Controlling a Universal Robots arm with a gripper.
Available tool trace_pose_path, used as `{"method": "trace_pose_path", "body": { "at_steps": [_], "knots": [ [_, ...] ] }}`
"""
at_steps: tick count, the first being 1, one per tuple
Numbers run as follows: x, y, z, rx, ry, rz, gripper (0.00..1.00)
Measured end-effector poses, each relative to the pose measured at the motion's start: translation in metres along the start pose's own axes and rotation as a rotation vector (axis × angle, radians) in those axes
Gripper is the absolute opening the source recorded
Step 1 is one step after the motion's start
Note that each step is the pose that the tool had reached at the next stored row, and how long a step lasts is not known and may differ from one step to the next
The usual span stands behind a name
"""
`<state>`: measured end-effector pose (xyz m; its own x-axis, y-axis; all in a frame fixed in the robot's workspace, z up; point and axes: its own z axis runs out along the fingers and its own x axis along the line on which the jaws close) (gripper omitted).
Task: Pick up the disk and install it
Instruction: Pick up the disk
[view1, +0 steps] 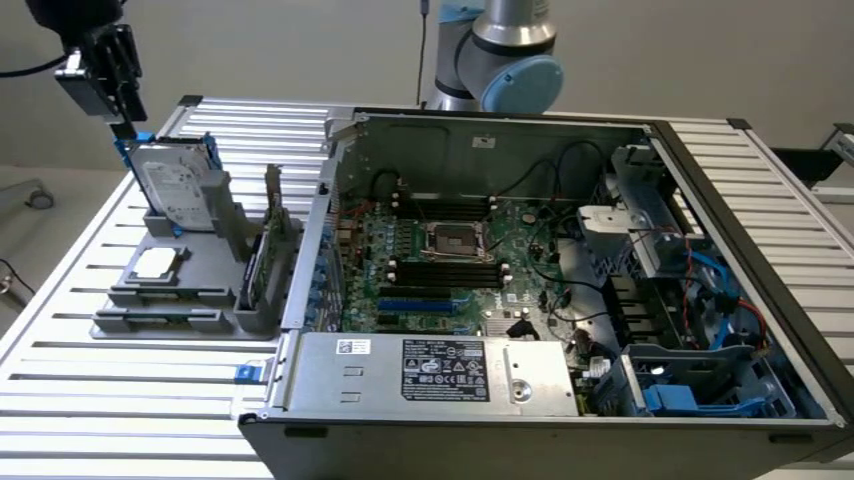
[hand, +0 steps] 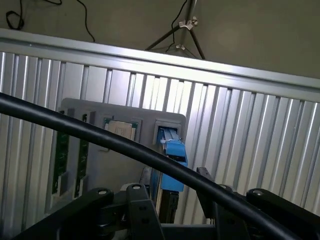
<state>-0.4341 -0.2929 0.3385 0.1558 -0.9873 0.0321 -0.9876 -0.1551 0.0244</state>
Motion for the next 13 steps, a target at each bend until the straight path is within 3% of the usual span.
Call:
{"method": "trace_pose_path", "body": {
  "at_steps": [13],
  "knots": [
    [-0.001, -0.0007, 0.0236, 0.0002, -0.0009, -0.004, 0.48]
  ]
}}
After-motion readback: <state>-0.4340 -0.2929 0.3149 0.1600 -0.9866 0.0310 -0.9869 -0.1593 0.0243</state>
